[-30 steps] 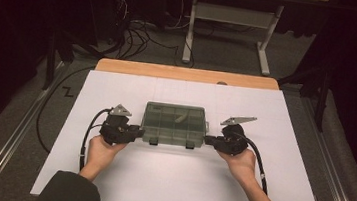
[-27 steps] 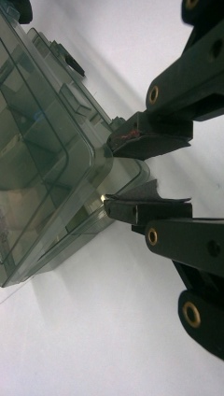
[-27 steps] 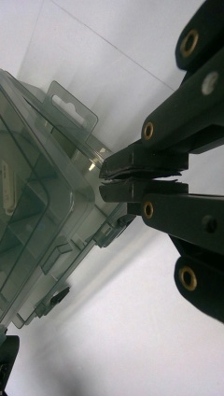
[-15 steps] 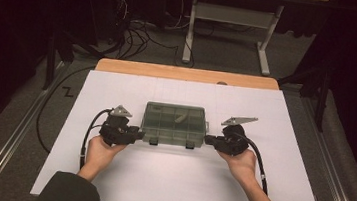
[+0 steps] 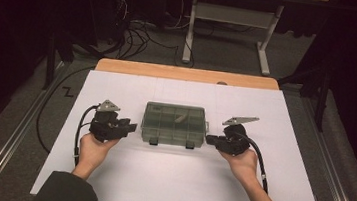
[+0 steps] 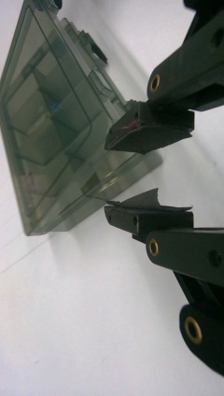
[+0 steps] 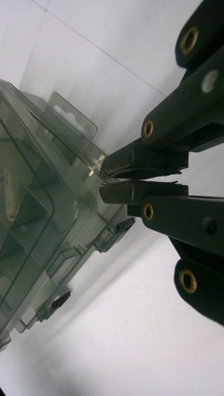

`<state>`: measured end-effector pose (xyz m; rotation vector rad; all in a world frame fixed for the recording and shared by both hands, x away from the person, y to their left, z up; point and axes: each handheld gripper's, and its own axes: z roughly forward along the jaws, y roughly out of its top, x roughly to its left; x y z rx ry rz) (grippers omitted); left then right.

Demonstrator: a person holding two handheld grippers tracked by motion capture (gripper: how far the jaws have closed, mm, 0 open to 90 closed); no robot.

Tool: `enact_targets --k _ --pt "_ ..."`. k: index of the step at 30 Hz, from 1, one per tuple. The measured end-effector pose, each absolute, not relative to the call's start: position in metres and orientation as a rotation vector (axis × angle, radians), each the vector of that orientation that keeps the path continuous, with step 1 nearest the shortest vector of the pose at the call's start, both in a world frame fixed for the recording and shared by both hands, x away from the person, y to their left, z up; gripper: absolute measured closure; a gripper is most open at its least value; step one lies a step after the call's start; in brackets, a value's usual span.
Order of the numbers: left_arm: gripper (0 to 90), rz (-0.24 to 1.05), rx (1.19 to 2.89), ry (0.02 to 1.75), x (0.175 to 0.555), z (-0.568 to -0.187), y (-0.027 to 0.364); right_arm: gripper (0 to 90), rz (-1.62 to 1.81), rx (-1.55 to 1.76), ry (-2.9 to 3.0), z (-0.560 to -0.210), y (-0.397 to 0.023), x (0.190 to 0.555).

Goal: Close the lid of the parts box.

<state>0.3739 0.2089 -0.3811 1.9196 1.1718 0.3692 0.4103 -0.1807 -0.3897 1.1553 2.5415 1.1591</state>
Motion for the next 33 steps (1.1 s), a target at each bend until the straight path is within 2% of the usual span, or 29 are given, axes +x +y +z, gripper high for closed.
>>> enact_targets --k 11,33 --pt "62.7 0.399 1.915 1.099 0.378 -0.366 0.191 89.2 1.201 1.147 2.474 -0.377 -0.185 0.412" --pt "69.1 0.352 1.997 1.072 0.382 -0.379 0.175 90.0 1.240 1.124 2.469 -0.374 -0.175 0.413"
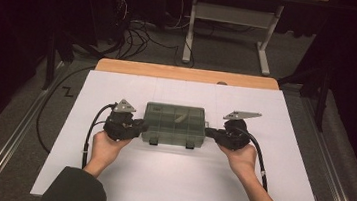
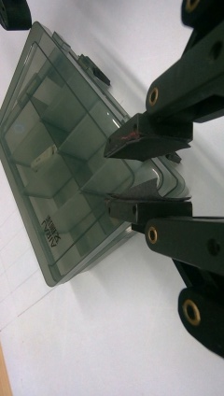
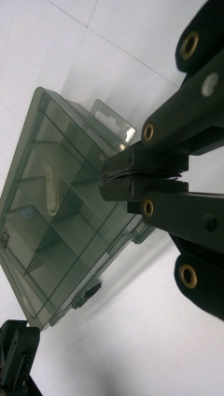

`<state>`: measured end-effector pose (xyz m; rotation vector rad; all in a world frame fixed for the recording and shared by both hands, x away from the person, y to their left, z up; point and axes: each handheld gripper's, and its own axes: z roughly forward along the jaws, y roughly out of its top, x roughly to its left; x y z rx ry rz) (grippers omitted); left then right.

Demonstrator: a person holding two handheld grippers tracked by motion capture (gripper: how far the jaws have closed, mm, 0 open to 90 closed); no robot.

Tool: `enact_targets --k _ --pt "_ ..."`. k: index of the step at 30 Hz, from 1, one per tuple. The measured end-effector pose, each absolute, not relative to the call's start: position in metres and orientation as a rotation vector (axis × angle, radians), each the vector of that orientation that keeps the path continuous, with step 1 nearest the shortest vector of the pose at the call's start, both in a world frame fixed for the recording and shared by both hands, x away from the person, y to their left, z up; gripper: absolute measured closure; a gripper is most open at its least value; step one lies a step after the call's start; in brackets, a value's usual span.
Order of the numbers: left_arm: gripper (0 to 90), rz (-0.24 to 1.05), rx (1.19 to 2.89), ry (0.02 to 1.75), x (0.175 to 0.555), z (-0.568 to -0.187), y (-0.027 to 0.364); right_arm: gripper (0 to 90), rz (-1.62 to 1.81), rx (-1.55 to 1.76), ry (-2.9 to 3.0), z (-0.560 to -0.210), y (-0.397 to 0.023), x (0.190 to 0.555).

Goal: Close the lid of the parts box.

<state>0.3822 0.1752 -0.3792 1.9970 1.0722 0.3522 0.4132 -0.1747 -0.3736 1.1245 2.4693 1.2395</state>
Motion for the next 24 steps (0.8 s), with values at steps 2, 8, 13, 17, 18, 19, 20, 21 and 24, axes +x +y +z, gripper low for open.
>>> enact_targets --k 2,8,13,17,18,19,20,21,24 --pt "69.1 0.349 1.997 1.074 0.382 -0.381 0.175 89.9 1.236 1.124 2.474 -0.375 -0.174 0.413" --pt "69.1 0.345 1.997 1.076 0.383 -0.384 0.175 89.9 1.229 1.116 2.486 -0.377 -0.170 0.413" --pt "69.1 0.339 2.001 1.082 0.383 -0.386 0.176 89.9 1.222 1.117 2.496 -0.379 -0.169 0.413" --pt "69.1 0.338 2.001 1.085 0.383 -0.388 0.175 89.9 1.215 1.114 2.502 -0.381 -0.167 0.414" --pt "69.1 0.338 2.002 1.085 0.383 -0.389 0.175 89.9 1.213 1.114 2.504 -0.381 -0.167 0.414" --pt "69.2 0.336 2.004 1.085 0.383 -0.389 0.175 89.9 1.211 1.117 2.505 -0.381 -0.167 0.414" --pt "69.1 0.336 2.005 1.084 0.383 -0.389 0.175 89.9 1.210 1.117 2.505 -0.382 -0.167 0.414" --pt "69.1 0.337 2.003 1.084 0.383 -0.390 0.175 89.9 1.209 1.120 2.506 -0.382 -0.167 0.414" --pt "69.1 0.335 2.001 1.086 0.384 -0.390 0.175 89.9 1.206 1.119 2.508 -0.382 -0.166 0.414"
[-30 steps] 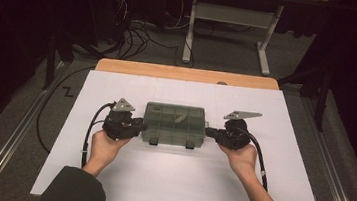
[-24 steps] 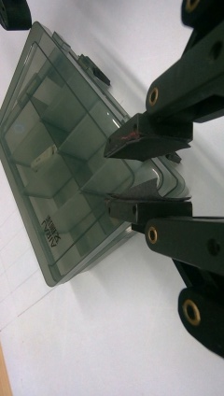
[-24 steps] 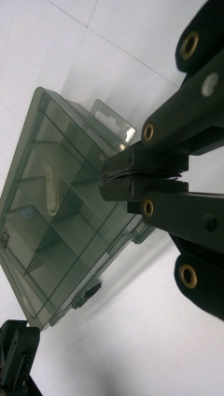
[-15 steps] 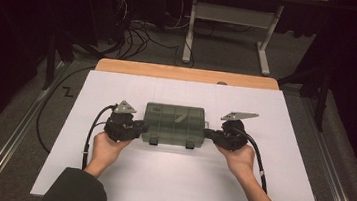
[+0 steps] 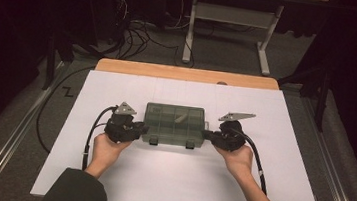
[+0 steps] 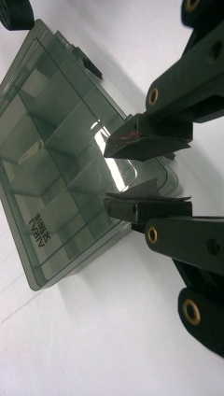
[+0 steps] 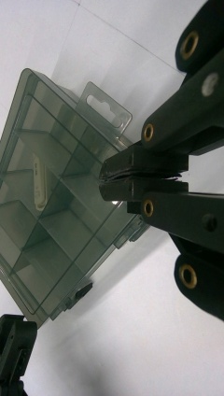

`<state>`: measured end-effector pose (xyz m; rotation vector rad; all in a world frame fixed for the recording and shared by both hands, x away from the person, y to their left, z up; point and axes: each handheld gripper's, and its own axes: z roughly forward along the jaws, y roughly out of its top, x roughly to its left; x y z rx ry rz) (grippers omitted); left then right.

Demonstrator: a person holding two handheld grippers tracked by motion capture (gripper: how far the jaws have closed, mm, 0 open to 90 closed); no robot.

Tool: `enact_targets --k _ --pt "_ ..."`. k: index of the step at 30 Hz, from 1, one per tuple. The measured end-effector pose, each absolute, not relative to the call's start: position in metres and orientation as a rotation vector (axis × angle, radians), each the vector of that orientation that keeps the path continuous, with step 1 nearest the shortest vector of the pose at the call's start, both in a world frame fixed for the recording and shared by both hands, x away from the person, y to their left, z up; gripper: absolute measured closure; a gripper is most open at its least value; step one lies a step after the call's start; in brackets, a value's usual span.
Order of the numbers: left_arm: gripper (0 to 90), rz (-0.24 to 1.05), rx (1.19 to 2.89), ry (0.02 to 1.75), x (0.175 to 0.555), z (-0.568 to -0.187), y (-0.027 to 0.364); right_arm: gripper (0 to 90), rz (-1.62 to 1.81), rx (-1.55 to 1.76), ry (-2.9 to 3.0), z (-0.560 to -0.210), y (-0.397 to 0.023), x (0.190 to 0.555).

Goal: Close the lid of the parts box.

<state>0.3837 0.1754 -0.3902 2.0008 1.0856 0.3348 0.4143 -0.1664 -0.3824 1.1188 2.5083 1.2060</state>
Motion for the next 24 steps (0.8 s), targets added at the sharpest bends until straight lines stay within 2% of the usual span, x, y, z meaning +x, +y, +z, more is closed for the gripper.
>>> enact_targets --k 24 --pt "68.0 0.345 2.014 1.090 0.3875 -0.3943 0.1724 89.3 1.175 1.116 2.514 -0.3887 -0.1625 0.4171"
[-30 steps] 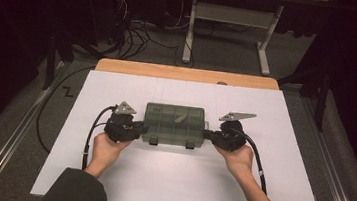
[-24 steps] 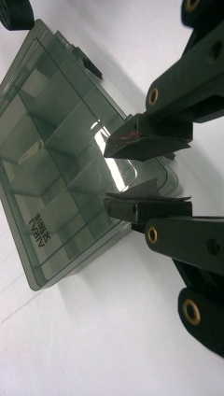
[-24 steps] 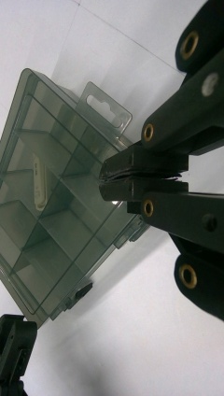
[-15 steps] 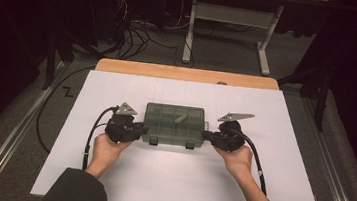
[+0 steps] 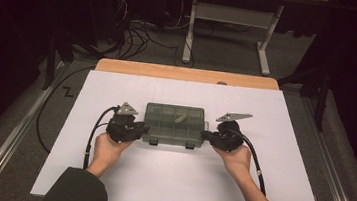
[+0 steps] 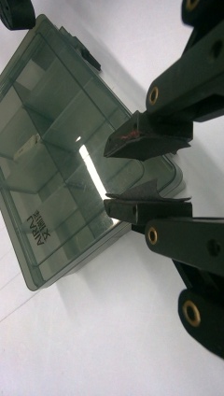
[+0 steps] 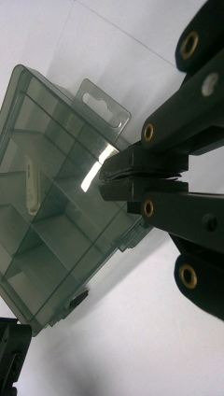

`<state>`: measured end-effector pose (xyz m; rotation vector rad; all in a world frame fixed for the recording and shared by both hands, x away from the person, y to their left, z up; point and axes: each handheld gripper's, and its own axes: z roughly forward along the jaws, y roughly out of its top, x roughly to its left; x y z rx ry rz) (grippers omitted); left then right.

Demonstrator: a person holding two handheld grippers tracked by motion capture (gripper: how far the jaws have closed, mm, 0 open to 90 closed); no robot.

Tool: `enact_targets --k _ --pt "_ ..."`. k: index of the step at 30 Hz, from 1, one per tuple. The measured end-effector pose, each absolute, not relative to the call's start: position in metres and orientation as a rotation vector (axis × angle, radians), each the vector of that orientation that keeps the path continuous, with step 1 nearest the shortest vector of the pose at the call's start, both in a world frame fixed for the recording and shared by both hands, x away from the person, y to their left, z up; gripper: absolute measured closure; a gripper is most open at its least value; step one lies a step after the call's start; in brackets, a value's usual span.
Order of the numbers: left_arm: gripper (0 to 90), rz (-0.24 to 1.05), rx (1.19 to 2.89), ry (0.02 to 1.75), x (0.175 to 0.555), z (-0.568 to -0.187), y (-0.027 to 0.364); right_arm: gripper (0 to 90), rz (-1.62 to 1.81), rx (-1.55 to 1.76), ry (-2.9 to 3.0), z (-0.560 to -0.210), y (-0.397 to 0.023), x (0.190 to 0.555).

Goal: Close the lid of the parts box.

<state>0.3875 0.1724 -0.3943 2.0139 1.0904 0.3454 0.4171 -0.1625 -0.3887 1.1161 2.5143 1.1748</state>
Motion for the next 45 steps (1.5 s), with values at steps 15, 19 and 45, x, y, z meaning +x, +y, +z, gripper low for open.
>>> enact_targets --k 15,19,45 --pt "51.2 0.349 1.991 1.086 0.386 -0.392 0.172 80.9 1.199 1.129 2.478 -0.383 -0.169 0.416" --pt "48.3 0.359 1.982 1.082 0.383 -0.389 0.172 79.1 1.215 1.128 2.468 -0.380 -0.171 0.415" --pt "40.1 0.470 1.942 1.078 0.357 -0.376 0.186 70.0 1.233 1.083 2.418 -0.369 -0.197 0.402"
